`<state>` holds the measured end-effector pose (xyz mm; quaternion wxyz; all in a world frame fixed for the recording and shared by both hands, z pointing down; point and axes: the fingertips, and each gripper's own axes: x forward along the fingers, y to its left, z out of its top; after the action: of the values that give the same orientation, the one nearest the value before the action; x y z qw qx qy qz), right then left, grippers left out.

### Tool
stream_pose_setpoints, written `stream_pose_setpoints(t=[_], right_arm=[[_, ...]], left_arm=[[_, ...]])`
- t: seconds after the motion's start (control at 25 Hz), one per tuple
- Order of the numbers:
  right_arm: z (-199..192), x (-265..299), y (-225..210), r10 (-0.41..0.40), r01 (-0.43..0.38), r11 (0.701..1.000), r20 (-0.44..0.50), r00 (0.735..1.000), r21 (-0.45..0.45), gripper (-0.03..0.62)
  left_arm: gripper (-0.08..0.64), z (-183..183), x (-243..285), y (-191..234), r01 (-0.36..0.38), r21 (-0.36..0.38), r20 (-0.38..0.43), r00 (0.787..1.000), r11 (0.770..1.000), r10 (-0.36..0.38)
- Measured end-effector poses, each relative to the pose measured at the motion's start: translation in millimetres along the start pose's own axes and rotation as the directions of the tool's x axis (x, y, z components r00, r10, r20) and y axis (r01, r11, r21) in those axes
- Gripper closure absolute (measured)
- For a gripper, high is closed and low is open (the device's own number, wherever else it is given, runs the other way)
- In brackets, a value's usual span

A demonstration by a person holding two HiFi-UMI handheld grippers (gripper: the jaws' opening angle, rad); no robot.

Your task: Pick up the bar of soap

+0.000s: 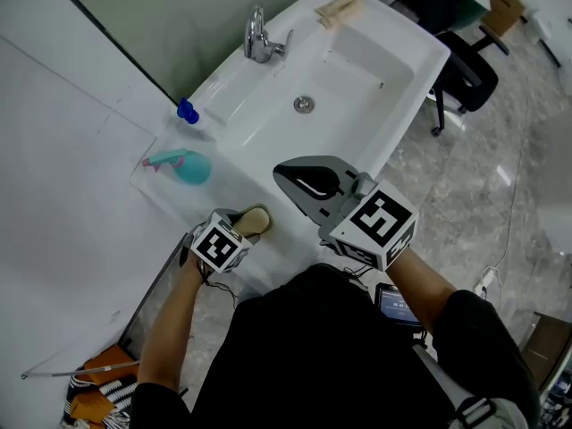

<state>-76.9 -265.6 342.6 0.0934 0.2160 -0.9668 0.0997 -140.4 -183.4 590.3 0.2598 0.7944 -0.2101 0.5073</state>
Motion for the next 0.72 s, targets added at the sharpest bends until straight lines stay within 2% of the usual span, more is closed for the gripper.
stream_pose_setpoints(t=[0.72], right_arm=[[1.4,0.5,1.4,0.008,-0.008,1.000,-0.004,1.000,-0.006,0.584]], left_arm=[[0.296,-2.8,-6.0,-1.5,0.019,-0.058,0.032,0.999,0.998,-0.017]])
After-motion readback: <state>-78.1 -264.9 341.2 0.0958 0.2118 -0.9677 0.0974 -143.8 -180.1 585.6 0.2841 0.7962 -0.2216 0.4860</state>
